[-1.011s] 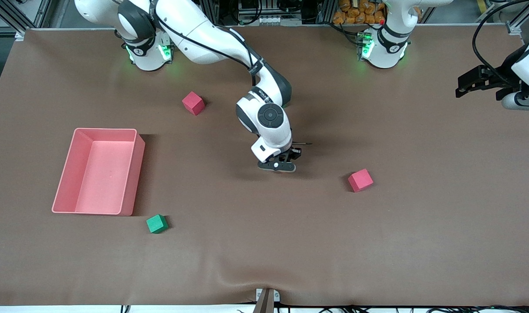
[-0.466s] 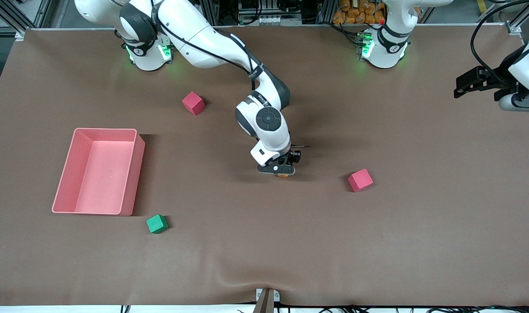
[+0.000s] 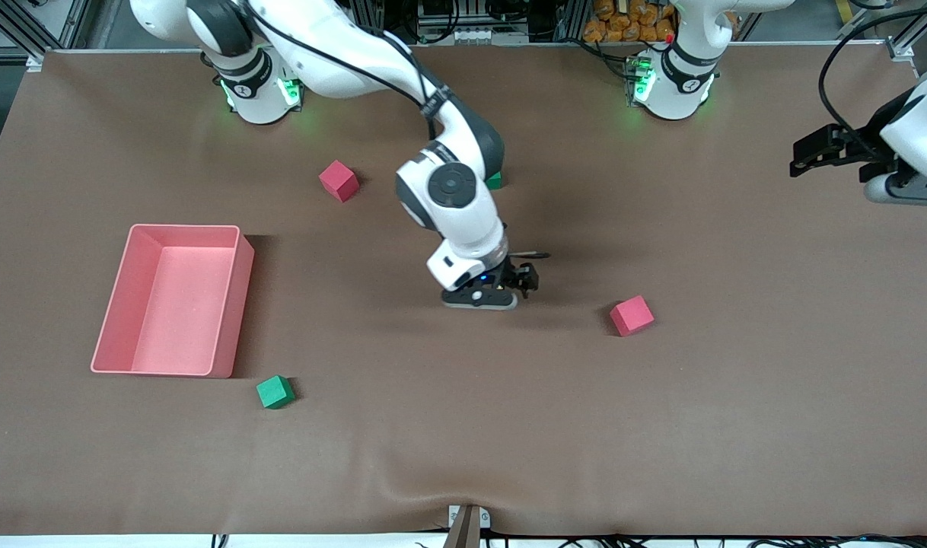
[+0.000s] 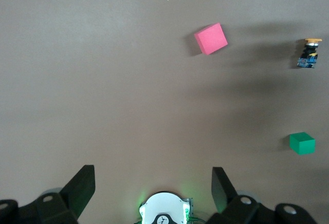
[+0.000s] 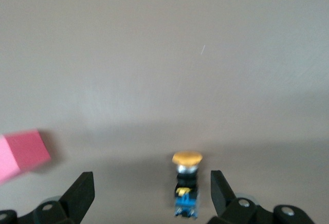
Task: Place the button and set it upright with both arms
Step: 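Release the button with the right gripper while the left gripper reaches over, then lower the left gripper over the button lying on the table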
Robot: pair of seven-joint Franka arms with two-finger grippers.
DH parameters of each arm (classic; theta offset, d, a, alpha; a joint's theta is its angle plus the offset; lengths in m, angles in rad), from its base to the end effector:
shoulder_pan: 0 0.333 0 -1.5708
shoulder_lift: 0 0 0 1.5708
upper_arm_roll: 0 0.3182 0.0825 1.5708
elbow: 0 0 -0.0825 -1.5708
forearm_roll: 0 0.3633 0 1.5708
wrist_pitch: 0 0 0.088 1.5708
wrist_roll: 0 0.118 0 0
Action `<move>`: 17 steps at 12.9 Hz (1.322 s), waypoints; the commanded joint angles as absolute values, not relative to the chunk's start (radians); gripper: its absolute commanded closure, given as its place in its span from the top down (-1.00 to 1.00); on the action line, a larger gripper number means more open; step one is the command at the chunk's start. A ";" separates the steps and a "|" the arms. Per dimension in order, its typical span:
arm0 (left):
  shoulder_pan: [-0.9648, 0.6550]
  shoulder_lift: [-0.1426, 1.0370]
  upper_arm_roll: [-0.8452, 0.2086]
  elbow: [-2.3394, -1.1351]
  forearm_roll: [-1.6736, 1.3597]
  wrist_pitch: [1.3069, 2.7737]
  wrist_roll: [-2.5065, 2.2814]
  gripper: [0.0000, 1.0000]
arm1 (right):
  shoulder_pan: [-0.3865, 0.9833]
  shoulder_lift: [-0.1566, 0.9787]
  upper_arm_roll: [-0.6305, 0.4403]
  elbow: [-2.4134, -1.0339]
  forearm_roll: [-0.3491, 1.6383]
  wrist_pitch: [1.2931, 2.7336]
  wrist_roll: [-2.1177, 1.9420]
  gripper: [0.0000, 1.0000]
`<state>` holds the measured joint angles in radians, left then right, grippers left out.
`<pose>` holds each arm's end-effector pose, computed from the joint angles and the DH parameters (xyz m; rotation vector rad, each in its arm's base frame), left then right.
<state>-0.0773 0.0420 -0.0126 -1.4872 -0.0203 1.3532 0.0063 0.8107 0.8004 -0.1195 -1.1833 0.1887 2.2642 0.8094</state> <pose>0.5190 -0.0494 0.6134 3.1123 -0.1540 -0.2760 0.5699 0.5166 0.3389 -2.8687 0.2439 -0.2223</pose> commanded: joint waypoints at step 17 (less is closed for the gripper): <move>-0.506 0.300 -0.058 -1.666 -0.126 1.926 -0.429 1.00 | 0.056 0.010 -0.134 -1.416 0.035 1.359 -0.127 1.00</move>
